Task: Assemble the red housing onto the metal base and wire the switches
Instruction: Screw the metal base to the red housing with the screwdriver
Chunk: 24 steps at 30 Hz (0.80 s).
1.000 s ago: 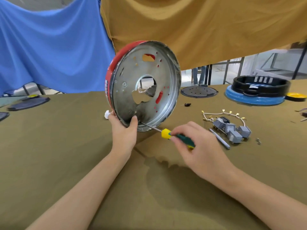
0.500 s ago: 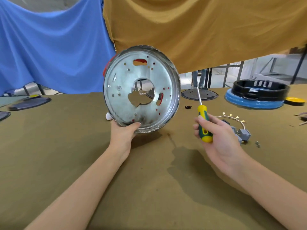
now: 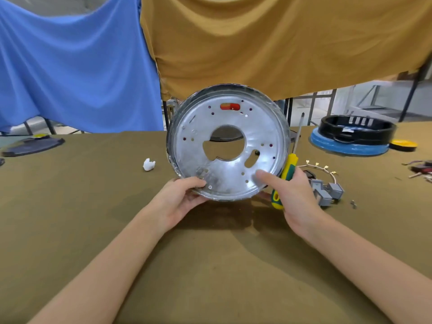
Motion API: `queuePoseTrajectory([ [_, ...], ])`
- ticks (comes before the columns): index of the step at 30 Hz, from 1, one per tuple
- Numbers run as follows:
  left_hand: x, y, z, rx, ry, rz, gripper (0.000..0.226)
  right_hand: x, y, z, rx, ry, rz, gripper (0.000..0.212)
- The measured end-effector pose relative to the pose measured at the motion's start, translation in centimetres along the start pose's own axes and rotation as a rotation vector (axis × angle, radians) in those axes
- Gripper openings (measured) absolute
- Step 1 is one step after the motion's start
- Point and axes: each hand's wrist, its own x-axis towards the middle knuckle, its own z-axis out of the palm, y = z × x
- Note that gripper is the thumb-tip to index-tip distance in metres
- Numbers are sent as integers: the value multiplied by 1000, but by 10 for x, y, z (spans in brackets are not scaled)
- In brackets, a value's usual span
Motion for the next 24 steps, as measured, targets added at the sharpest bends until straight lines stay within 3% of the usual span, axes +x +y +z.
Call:
queuePoseTrajectory([
  [4,-1,-6,4,133,-57,85,41,0,3,-2,153,25,14,44],
  [10,-1,-12,11,223,14,222,47,-2,11,0,127,-12,9,43],
  [19,-4,3,2,244,-16,168,42,0,2,-11,172,83,-36,31],
  [24,-4,-8,11,228,38,222,39,-5,3,-9,278,1,34,46],
])
